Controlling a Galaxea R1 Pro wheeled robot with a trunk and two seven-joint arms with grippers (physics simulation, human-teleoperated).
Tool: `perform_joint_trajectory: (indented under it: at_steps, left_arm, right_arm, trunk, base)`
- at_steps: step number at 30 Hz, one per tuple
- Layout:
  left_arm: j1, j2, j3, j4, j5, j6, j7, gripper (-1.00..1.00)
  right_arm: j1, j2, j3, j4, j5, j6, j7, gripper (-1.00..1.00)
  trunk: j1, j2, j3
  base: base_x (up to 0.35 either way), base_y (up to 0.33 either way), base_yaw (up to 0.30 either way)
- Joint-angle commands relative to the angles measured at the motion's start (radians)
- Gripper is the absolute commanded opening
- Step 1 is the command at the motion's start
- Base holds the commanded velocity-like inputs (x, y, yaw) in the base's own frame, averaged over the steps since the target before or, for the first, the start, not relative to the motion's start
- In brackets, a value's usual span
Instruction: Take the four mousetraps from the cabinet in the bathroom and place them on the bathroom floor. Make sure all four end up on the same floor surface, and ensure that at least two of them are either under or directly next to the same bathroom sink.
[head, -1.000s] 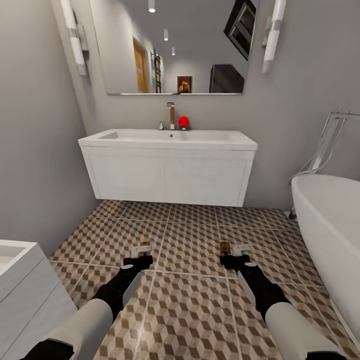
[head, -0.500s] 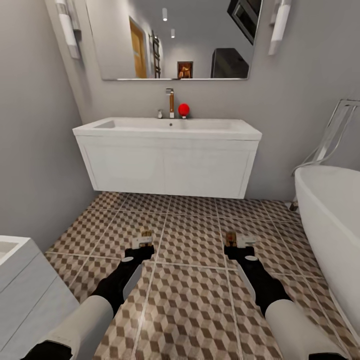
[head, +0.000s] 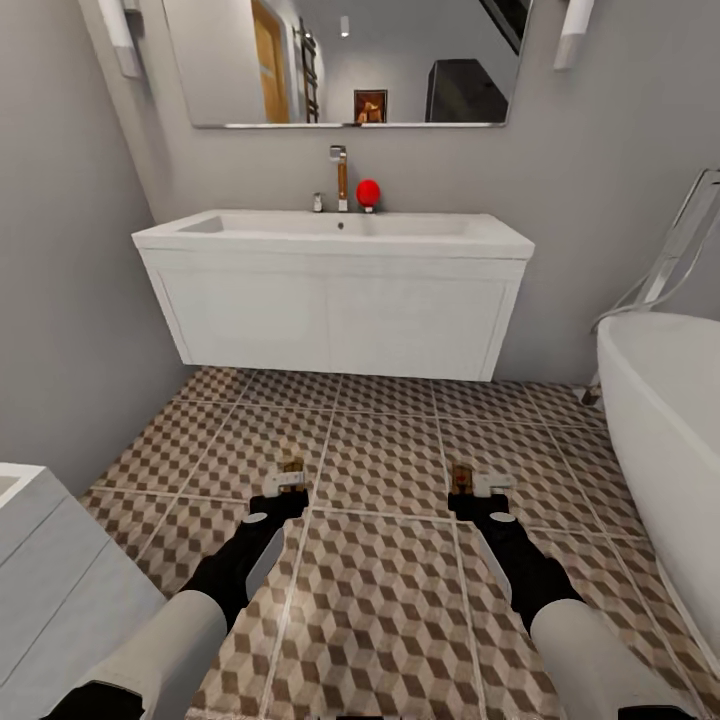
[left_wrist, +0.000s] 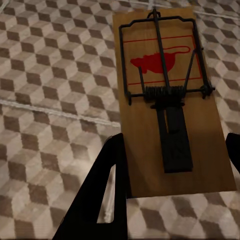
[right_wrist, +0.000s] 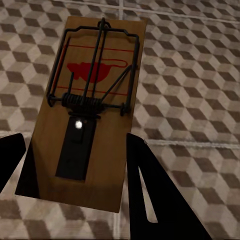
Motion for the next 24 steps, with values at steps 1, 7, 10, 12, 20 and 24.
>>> perform_joint_trajectory:
  at_steps: [1,7,10,12,20,24]
  left_arm:
    - [0.000,0.001,-0.007,-0.002,0.009,0.004,0.008,-1.00]
    - [0.000,0.001,-0.007,-0.002,0.009,0.004,0.008,-1.00]
    - [0.000,0.001,-0.007,-0.002,0.009,0.004,0.008,-1.00]
    - [0.000,0.001,-0.007,-0.002,0.009,0.003,0.009,-1.00]
    - [0.000,0.001,-0.007,-0.002,0.009,0.001,0.009,-1.00]
    - [0.000,0.001,-0.007,-0.002,0.009,0.001,0.009,-1.00]
  right_arm:
    - [0.000,0.000,0.003,-0.002,-0.001,0.006,-0.002,-1.00]
    - [0.000,-0.001,0.004,-0.002,0.000,0.006,-0.002,-1.00]
    - [0.000,-0.002,0.004,-0.002,0.001,0.006,-0.002,-1.00]
    - [0.000,-0.002,0.004,-0.002,0.001,0.005,-0.003,-1.00]
    - [0.000,-0.003,0.004,-0.002,-0.001,0.004,-0.003,-1.00]
    - [0.000,-0.004,0.004,-0.002,-0.001,0.004,-0.004,-1.00]
  trunk:
    - [0.000,-0.001,-0.005]
    - [0.003,-0.002,-0.028]
    - [0.004,-0.003,-0.040]
    - [0.005,-0.003,-0.047]
    - [0.009,-0.005,-0.078]
    - [0.011,-0.006,-0.094]
  base:
    - [0.000,0.000,0.000]
    - [0.000,0.000,0.000]
    - [0.000,0.000,0.000]
    - [0.000,0.000,0.000]
    - [0.000,0.000,0.000]
    - [0.000,0.000,0.000]
